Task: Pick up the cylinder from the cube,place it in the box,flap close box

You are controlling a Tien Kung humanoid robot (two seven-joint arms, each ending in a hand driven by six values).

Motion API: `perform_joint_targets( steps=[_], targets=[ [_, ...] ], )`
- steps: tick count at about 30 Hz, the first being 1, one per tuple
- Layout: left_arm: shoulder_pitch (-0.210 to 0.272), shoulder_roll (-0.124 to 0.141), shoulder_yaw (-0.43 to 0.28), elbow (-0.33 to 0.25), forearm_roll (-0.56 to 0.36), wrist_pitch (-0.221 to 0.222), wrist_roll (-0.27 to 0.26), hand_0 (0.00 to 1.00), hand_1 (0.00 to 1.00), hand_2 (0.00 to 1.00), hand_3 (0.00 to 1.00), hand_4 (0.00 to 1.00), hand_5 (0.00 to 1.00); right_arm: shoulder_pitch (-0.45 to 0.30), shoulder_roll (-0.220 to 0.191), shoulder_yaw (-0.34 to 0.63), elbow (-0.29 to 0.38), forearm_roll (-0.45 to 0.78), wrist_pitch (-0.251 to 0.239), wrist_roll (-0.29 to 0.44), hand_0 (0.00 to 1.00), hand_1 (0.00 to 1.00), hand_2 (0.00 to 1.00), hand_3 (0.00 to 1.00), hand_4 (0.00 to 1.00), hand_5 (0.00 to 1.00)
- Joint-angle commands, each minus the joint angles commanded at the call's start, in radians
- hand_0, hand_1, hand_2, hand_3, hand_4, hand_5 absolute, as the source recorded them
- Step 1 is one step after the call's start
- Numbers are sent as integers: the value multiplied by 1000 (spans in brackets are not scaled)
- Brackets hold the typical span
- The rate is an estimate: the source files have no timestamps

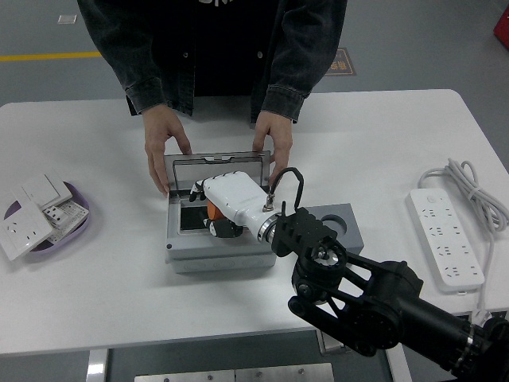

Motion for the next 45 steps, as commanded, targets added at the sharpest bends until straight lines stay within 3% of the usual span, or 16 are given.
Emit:
perform_joint_targets(
  steps=[4,5,12,16,17,22,26,30,39,45],
  targets=[
    [0,-1,7,0,-5,-1,-3,636,665,589,646,734,304,-5,-4,5,6,17,-6,9,744,708,701,708,637,283],
    [0,-1,8,0,-6,-1,-4,636,665,590,646,734,304,-7,-5,7,8,21,-7,11,756,705,706,709,698,300],
    [0,-1,12,0,-8,-1,-6,636,665,589,646,734,305,-11,-11,15,17,50,-11,26,762,703,705,713,731,307],
    [0,-2,18,0,-13,-2,-9,636,665,589,646,734,305,-16,-25,23,29,129,-22,50,762,703,705,713,731,307],
    [0,-3,20,0,-15,-2,-10,636,665,590,646,733,304,-18,-33,30,35,161,-28,64,761,694,706,720,784,326],
    [4,-3,24,0,-18,-2,-11,636,665,590,646,733,304,1,-95,68,104,344,-71,141,761,694,706,720,784,326],
    [6,1,19,0,-13,-1,-8,636,665,590,646,734,305,59,-139,100,149,485,-101,146,762,695,705,723,792,314],
    [4,3,19,0,-11,-2,-7,635,665,590,646,734,305,121,-156,108,123,571,-99,121,731,677,695,714,766,319],
    [0,7,22,0,-8,-2,-7,636,665,590,645,732,305,228,-179,35,1,611,-77,76,699,663,689,710,775,345],
    [1,10,19,0,-5,-2,-6,636,665,590,646,730,302,250,-222,-17,30,598,-58,47,678,653,685,710,779,360]
  ],
)
